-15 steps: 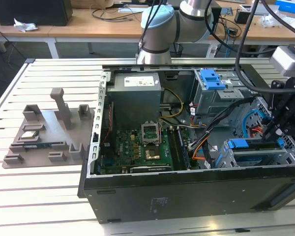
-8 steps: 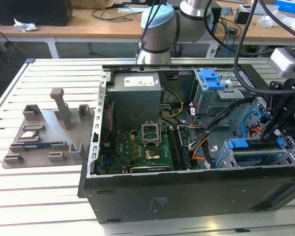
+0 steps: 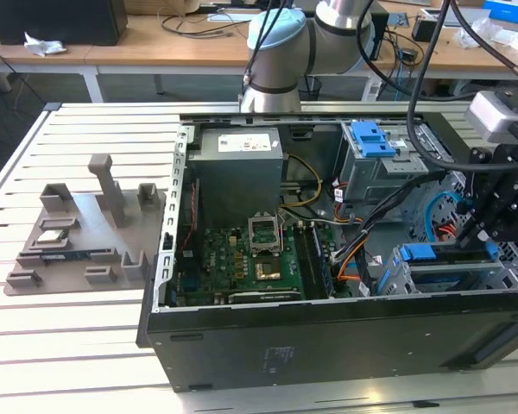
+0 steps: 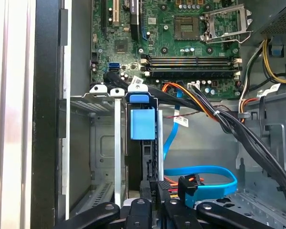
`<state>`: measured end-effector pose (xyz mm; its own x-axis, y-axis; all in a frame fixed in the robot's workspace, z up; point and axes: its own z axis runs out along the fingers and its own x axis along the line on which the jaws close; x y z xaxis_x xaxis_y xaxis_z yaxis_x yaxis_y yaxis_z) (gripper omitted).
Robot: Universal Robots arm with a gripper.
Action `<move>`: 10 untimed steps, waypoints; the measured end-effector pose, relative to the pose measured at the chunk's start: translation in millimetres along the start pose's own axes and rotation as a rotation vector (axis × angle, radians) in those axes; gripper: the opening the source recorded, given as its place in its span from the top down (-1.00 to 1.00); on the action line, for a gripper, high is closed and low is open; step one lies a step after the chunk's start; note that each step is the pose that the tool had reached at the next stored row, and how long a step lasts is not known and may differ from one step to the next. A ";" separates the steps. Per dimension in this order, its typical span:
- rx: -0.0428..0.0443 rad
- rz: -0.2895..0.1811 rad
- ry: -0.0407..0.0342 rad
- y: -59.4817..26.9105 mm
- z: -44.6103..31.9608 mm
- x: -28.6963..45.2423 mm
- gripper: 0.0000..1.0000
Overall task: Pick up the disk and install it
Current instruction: 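Insert the first disk wire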
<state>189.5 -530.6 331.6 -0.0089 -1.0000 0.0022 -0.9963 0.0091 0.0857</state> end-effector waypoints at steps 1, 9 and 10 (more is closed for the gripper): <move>0.0001 0.000 0.0000 0.0 0.0 0.0 0.66; -0.0001 0.000 0.0009 1.3 -13.0 0.0 0.51; -0.0001 0.000 0.0007 1.5 -16.2 0.1 0.51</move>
<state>189.4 -530.7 348.0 -0.0090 -1.0000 0.0029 -0.9963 0.0092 0.0858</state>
